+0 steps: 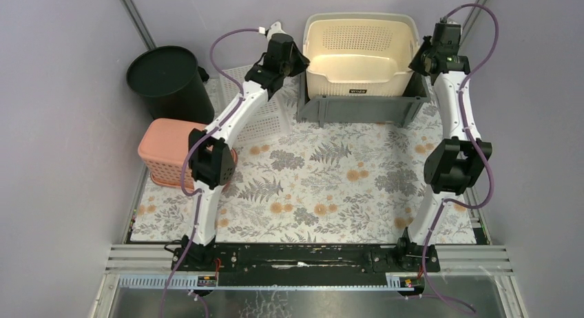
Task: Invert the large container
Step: Pick up the container from the container, then place the container at the center of the board.
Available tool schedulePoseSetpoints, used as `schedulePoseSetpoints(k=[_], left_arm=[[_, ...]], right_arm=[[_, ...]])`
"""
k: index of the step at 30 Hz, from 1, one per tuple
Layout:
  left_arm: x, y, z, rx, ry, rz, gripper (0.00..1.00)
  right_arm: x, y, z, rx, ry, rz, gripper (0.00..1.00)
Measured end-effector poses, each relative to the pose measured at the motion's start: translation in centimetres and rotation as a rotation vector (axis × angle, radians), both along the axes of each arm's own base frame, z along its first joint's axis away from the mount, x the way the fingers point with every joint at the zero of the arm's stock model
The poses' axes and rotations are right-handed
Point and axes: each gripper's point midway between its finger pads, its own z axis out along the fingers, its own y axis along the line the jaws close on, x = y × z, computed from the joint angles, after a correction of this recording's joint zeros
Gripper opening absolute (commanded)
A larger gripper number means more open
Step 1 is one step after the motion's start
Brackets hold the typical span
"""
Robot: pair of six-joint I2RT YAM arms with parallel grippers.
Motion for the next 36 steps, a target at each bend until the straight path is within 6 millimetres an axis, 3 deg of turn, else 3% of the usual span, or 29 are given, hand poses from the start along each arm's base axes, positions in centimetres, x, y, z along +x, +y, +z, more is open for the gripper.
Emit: schedulePoseSetpoints(k=[5,11,17,20,24,29,33,36], left_arm=[[-0.8,0.3,2.8,-0.022,-0.038,-0.009,0.0],[-2.4,1.3,7.9,-0.041,-0.119,-0.015,0.0],[-5.3,2.7,13.7,-0.056,-0.211,-0.023,0.0],[-7.6,3.4,15.3,-0.059,-0.225,-0.03,0.0],[-11.8,3.8,15.9,-0.058,-0.218,-0.056,0.0],[-16.6,4.3,15.7,-0.054,-0.196,-0.082,0.0],[-20.6,4.7,14.4,-0.041,-0.152,-0.105,0.0],[-23.3,5.2,13.2,-0.029,-0.114,-0.125,0.0]], right_arm=[[-1.0,0.4,3.1,0.003,-0.073,0.013,0.0],[-2.8,1.5,7.5,0.025,-0.161,0.054,0.0],[-5.2,2.8,11.8,0.058,-0.247,0.097,0.0],[-7.3,3.6,14.0,0.074,-0.292,0.123,0.0],[-11.2,4.4,15.4,0.085,-0.314,0.142,0.0],[-15.4,5.1,15.4,0.099,-0.308,0.158,0.0],[-18.8,5.9,14.2,0.125,-0.285,0.174,0.0],[-21.4,6.6,12.1,0.153,-0.251,0.187,0.0]])
